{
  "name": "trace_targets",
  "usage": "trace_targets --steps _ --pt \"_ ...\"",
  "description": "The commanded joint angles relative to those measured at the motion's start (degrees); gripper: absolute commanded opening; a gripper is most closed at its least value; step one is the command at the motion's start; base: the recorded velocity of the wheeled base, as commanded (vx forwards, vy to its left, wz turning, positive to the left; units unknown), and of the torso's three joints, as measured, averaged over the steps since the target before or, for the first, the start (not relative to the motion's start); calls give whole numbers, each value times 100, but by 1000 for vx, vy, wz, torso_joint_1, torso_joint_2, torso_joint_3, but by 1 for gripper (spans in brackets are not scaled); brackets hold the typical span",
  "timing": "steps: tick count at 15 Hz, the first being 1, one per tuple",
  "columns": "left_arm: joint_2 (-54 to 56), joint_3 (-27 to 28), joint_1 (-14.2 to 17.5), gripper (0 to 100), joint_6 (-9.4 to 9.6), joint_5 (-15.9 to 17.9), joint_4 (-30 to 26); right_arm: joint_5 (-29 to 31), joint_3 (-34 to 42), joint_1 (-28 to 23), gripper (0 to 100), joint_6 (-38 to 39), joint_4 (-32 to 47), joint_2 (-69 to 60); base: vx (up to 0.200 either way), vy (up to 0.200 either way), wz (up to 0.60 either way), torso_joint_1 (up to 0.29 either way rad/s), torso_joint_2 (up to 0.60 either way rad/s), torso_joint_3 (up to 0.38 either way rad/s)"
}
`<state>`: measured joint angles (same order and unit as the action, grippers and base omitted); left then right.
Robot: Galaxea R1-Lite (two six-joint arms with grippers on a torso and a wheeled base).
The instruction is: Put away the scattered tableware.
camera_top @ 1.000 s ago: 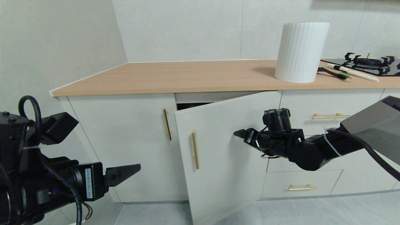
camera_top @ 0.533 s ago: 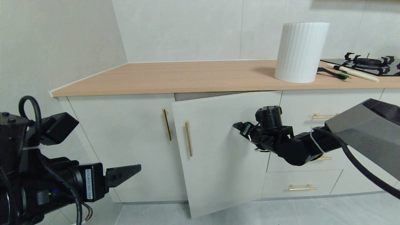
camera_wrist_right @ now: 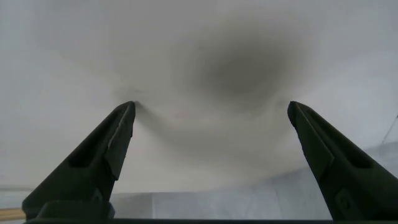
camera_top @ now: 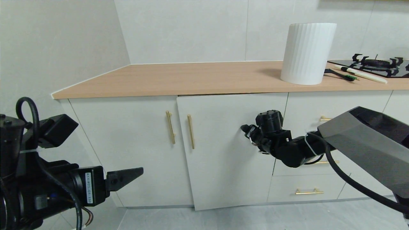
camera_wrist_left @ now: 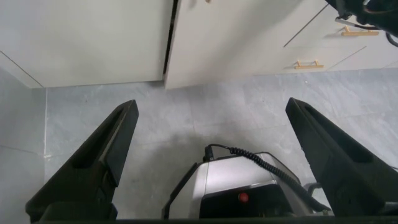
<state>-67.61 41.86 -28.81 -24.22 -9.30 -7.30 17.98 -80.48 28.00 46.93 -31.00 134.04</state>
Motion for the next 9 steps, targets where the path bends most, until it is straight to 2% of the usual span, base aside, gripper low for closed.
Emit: trace_targets --steps 1,9 --pt "2 -3 -2 100 -4 -1 1 48 -108 -23 100 0 -2 140 0 0 0 0 0 0" --pt "2 -3 7 100 -12 -1 1 171 -187 -49 100 -18 6 219 0 0 0 0 0 0"
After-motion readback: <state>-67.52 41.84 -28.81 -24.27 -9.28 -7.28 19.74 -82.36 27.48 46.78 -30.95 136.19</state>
